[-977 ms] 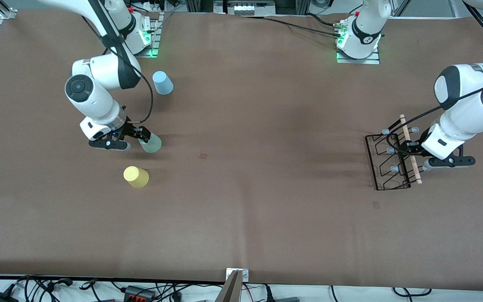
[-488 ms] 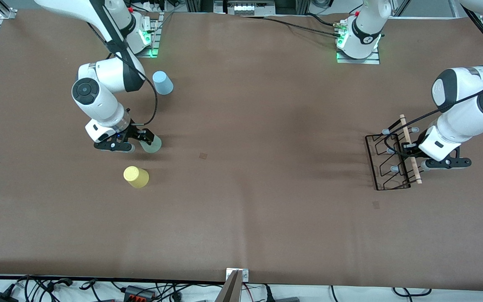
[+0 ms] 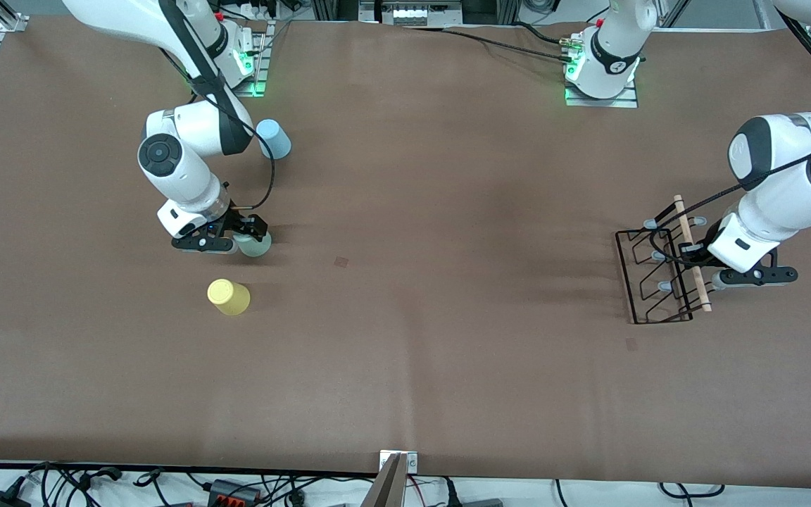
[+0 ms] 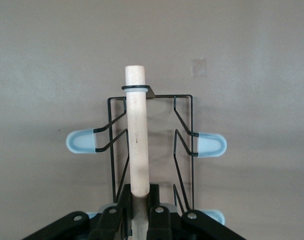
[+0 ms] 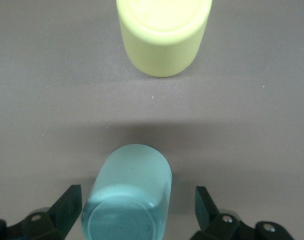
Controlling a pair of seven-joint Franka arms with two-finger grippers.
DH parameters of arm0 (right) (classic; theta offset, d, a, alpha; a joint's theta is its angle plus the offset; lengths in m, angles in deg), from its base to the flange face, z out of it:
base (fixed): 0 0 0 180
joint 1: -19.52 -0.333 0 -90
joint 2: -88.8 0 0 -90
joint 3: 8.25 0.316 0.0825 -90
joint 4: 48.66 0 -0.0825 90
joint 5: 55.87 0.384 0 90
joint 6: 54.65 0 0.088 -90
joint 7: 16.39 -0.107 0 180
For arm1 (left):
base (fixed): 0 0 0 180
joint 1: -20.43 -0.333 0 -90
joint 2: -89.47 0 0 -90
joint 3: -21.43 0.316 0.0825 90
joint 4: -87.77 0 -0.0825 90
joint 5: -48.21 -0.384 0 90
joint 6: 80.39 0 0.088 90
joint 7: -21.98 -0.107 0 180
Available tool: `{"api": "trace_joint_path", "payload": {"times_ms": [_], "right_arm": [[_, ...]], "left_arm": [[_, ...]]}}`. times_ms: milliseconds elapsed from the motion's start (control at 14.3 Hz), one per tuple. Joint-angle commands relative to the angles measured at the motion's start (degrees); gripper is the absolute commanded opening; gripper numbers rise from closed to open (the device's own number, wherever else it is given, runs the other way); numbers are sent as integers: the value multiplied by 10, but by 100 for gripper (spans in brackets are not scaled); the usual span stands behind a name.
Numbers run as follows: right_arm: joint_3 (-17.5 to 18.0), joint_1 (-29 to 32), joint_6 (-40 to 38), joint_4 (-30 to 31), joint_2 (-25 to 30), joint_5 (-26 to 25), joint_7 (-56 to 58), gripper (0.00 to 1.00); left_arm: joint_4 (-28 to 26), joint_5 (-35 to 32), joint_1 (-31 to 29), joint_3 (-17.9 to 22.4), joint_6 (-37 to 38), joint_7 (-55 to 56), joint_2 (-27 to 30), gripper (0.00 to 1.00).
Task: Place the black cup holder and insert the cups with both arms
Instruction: 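Grasp the rack handle with the left gripper and carry it to mid-table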
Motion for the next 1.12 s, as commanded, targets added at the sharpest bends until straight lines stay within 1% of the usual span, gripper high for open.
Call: {"api": "trace_joint_path", "payload": {"times_ms": [0, 70, 209, 349, 419, 488, 558, 628, 698, 767, 837, 907, 1047], "right_arm": [[0, -10, 14, 13, 1, 1, -5, 100], [0, -10, 14, 15, 1, 1, -5, 100], [1, -10, 13, 22, 1, 1, -5, 100], [1, -10, 13, 22, 2, 1, -1, 100], [0, -9, 13, 22, 2, 1, 4, 100], [1, -7, 9, 19, 2, 1, 4, 78], [0, -6, 9, 18, 3, 1, 5, 51], [0, -5, 6, 17, 5, 1, 7, 31], [0, -5, -4, 16, 9, 1, 8, 19], [0, -5, -23, 10, 15, 0, 9, 13], [0, -5, -42, 5, 24, 0, 11, 9], [0, -5, -67, 2, 42, -1, 12, 9], [0, -3, -124, 2, 88, -1, 33, 9]], "left_arm": [[44, -10, -5, -11, 22, -23, 6, 1], [63, -10, 1, -13, 40, -29, 7, 1], [105, -10, 16, -22, 100, -33, 4, 1], [119, -10, 26, -53, 136, -28, 3, 1], [124, -9, 27, -78, 141, -24, 3, 1], [125, -5, 27, -101, 142, -22, -1, 1], [125, -5, 32, -118, 142, -17, -5, 1], [125, -5, 44, -134, 142, -5, -13, 1], [126, -5, 61, -150, 141, 27, -15, 1], [127, -4, 85, -157, 141, 76, -15, 1], [133, -5, 114, -157, 141, 133, -22, 1], [145, -5, 135, -158, 141, 169, -39, 1], [187, -4, 196, -159, 141, 188, -69, 1]]}}
